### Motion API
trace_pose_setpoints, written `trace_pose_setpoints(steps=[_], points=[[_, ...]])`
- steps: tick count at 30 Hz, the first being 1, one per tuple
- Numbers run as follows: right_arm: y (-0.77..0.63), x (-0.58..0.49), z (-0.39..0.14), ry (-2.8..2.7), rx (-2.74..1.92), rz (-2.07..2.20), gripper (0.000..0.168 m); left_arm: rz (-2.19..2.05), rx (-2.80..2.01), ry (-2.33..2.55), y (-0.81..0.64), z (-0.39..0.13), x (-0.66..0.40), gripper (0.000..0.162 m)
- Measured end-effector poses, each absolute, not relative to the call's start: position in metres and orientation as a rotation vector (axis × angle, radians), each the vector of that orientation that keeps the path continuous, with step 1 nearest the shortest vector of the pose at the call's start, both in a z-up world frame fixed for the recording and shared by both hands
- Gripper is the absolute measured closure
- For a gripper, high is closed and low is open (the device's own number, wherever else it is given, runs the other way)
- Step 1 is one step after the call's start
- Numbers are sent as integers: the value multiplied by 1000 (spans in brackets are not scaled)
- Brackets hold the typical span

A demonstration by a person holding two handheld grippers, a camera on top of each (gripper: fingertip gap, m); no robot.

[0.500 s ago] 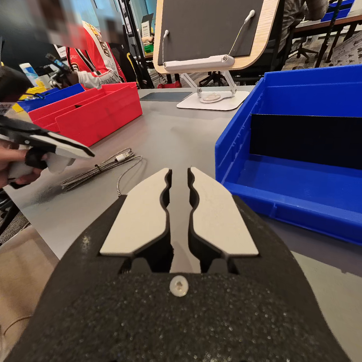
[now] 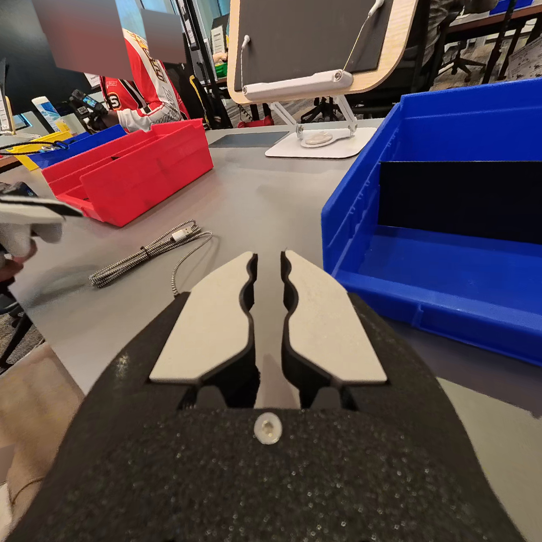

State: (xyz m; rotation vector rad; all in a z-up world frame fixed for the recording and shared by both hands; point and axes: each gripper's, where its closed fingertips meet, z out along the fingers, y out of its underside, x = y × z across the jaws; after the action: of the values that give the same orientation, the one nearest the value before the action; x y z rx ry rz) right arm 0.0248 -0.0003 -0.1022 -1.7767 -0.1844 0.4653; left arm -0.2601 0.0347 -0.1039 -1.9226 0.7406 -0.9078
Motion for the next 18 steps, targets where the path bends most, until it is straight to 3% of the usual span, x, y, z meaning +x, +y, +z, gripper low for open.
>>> trace_pose_setpoints(steps=[5, 10, 18], points=[[3, 28, -106, -184, -1788, 449, 154, -871, -1856, 759, 81, -51, -302, 133], [7, 30, -107, -167, -1791, 472, 155, -551, -2043, 1020, 170, -45, -353, 126], [11, 30, -113, -186, -1820, 428, 155, -481, -2368, 1237, 296, -92, -350, 133]])
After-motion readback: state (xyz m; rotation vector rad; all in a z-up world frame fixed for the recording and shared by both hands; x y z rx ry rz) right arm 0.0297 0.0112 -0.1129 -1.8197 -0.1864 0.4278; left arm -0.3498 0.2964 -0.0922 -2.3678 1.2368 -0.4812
